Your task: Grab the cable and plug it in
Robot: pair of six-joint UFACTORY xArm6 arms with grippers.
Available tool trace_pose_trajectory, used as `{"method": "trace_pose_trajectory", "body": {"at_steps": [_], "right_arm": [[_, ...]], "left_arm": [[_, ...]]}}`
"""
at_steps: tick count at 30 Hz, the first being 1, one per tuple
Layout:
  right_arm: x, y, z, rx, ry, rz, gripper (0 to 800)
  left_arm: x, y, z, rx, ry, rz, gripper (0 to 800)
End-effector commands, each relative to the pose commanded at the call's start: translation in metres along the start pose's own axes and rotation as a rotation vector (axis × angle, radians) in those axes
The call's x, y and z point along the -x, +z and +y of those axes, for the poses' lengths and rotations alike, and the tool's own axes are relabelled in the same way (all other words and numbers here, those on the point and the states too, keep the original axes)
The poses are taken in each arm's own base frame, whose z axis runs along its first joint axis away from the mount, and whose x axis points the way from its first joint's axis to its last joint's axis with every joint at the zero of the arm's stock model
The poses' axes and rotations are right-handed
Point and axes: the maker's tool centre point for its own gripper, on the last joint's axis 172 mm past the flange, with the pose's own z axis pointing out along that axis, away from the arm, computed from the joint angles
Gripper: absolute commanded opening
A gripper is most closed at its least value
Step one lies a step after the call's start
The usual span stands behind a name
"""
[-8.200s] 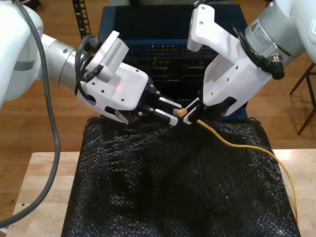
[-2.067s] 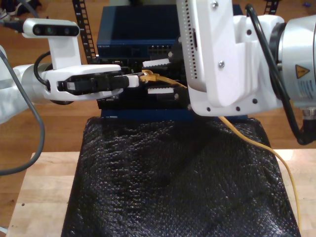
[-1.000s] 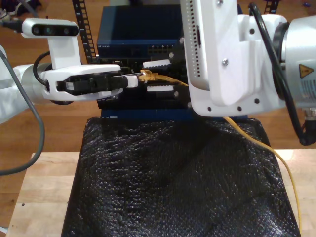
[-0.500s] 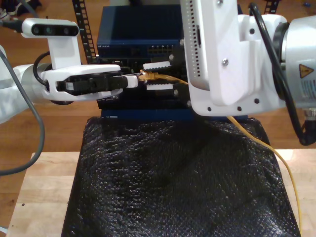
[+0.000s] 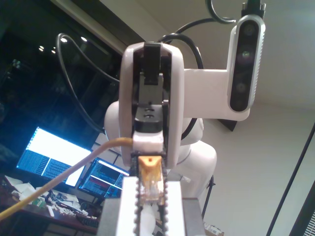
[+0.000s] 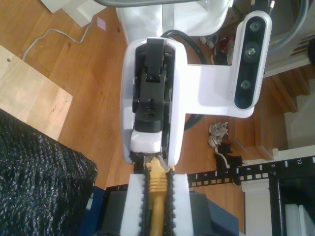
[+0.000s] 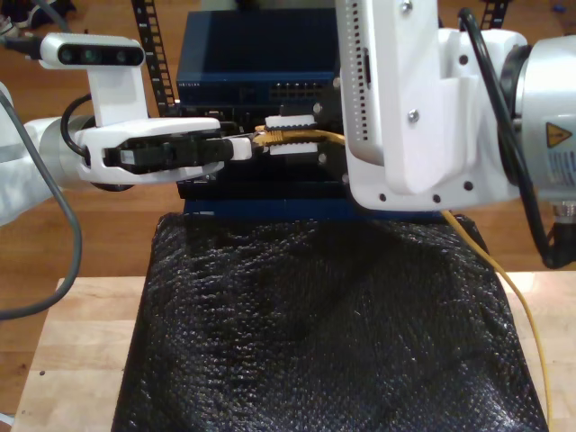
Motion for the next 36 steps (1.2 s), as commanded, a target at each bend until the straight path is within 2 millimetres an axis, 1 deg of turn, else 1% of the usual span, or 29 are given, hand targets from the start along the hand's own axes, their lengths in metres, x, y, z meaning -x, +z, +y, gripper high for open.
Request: {"method": "trace_pose_trajectory", "body": {"at_steps": [7,10,11,12,13,14,15,16,17,18,20,21,23,24,28,30,33,36], "right_arm": [[-0.002,0.0,0.0,0.002,0.026,0.017,32],[-0.004,0.0,0.0,0.004,0.035,0.025,12],[-0.004,0.0,0.0,0.003,0.035,0.025,7],[-0.004,-0.001,0.0,0.004,0.035,0.026,3],[-0.004,-0.001,0.0,0.006,0.034,0.026,2],[-0.005,-0.002,0.0,0.007,0.034,0.027,2],[-0.004,-0.002,0.0,0.007,0.036,0.026,2],[-0.004,-0.002,0.0,0.006,0.034,0.026,2],[-0.004,-0.002,0.0,0.006,0.036,0.026,1],[-0.005,-0.002,0.0,0.006,0.037,0.027,2],[-0.004,-0.002,0.0,0.006,0.036,0.026,1],[-0.005,-0.002,0.0,0.006,0.037,0.027,2],[-0.005,-0.002,0.0,0.006,0.037,0.027,1],[-0.005,-0.002,0.0,0.006,0.037,0.027,1],[-0.003,-0.001,0.0,0.006,0.045,0.026,1],[-0.003,0.0,0.001,0.008,0.059,0.031,1],[-0.001,0.0,0.004,0.013,0.085,0.037,1],[0.014,0.005,0.006,0.01,0.11,0.012,1]], "left_arm": [[0.0,0.0,0.0,0.002,0.0,0.0,9],[0.0,0.0,0.001,0.003,0.001,-0.001,44],[0.0,0.0,0.001,0.003,0.0,0.0,77],[0.0,0.0,0.001,0.003,0.001,0.001,126],[0.0,0.0,0.001,0.005,0.001,0.001,203],[0.0,0.001,0.002,0.008,0.001,0.0,264],[0.0,0.001,0.003,0.012,0.002,0.001,297],[0.0,0.001,0.005,0.019,0.006,0.003,352],[-0.003,0.001,0.006,0.022,0.015,0.01,438],[-0.006,0.002,0.007,0.025,0.024,0.018,471],[-0.009,0.001,0.008,0.029,0.032,0.036,480],[-0.009,0.001,0.007,0.028,0.031,0.041,514],[-0.009,0.001,0.007,0.027,0.033,0.044,640],[-0.009,0.001,0.007,0.027,0.034,0.044,682],[-0.011,0.0,0.005,0.019,0.037,0.046,738],[-0.011,-0.001,0.004,0.012,0.037,0.047,793],[-0.012,-0.002,0.0,-0.008,0.039,0.044,795],[-0.014,-0.007,-0.013,-0.064,0.042,0.043,795]]}}
